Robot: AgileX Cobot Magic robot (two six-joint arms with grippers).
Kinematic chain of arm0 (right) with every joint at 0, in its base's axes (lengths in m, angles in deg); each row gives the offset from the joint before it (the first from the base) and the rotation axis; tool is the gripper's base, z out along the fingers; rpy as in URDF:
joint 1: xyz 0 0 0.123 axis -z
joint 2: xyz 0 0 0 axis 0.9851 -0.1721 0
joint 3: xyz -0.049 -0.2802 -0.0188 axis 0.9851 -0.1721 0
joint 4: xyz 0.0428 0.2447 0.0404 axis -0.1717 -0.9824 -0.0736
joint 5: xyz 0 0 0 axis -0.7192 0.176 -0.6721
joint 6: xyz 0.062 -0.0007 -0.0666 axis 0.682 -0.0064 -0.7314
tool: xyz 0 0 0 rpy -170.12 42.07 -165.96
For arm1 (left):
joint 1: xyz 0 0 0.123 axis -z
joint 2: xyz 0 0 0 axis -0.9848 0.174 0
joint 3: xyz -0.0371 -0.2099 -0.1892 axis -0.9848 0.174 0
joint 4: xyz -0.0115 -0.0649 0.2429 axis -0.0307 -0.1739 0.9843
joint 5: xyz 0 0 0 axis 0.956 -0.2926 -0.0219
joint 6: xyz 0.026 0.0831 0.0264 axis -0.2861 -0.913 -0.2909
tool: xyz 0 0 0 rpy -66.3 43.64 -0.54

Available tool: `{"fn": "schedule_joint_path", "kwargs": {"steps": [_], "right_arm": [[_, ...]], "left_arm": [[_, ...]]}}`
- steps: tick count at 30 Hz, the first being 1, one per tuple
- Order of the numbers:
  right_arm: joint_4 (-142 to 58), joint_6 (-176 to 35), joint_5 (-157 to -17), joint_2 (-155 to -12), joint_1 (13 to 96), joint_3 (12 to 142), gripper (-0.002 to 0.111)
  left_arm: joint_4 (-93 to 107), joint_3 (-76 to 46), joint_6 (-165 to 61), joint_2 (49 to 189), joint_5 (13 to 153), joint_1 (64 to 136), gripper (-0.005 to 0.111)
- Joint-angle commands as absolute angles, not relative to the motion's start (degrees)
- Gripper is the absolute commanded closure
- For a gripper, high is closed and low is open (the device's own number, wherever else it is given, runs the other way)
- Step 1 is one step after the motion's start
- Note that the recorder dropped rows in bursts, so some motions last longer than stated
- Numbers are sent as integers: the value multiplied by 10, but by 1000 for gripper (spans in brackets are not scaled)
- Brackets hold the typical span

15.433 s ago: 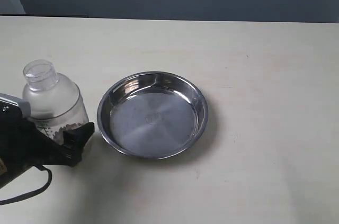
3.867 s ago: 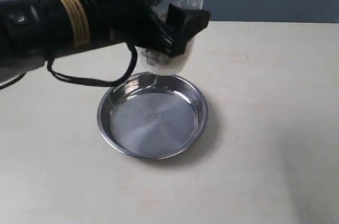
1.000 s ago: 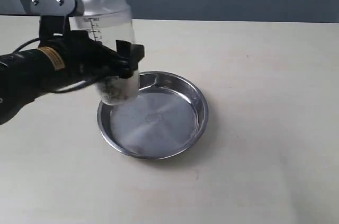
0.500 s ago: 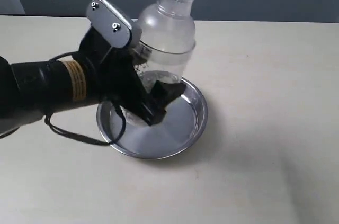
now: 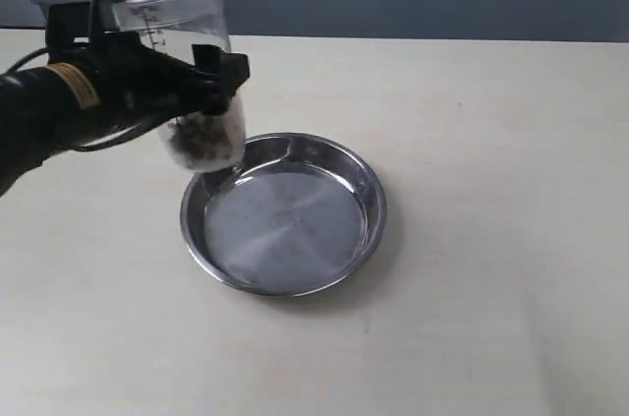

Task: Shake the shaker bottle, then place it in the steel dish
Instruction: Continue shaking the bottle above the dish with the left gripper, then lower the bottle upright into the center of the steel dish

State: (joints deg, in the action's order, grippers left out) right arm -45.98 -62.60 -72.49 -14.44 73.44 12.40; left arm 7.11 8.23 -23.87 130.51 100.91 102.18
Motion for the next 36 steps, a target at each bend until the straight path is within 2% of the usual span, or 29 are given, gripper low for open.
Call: {"fn": "schedule_joint_path", "kwargs": {"steps": [1, 3, 6, 11, 17, 21, 23, 28, 33, 36], "right_arm": [[-459, -628, -732, -147, 733, 123, 109], [-459, -628, -732, -147, 733, 123, 109], [-459, -628, -732, -147, 733, 123, 109], [-459, -628, -735, -147, 733, 123, 109], [-459, -628, -735, -147, 733, 123, 109], [-459, -628, -735, -147, 733, 123, 109], [-459, -628, -735, -147, 733, 123, 109], [-459, -628, -735, -147, 733, 123, 109], [-459, -628, -732, -147, 733, 123, 109], [-459, -628, -732, -147, 733, 123, 109]], "left_arm": [[356, 83, -214, 1289, 1016, 1103, 106], [323, 83, -239, 1303, 1013, 1090, 106], [132, 83, -234, 1327, 1035, 1063, 106], [275, 84, -234, 1327, 1134, 1079, 106], [227, 137, -271, 1354, 1303, 1079, 106], [161, 115, -348, 1348, 1450, 1077, 106], [141, 85, -373, 1341, 1443, 1075, 106], [150, 55, -378, 1365, 1232, 1075, 106], [147, 98, -378, 1424, 1323, 1075, 106], [156, 101, -377, 1456, 1328, 1075, 106]]}}
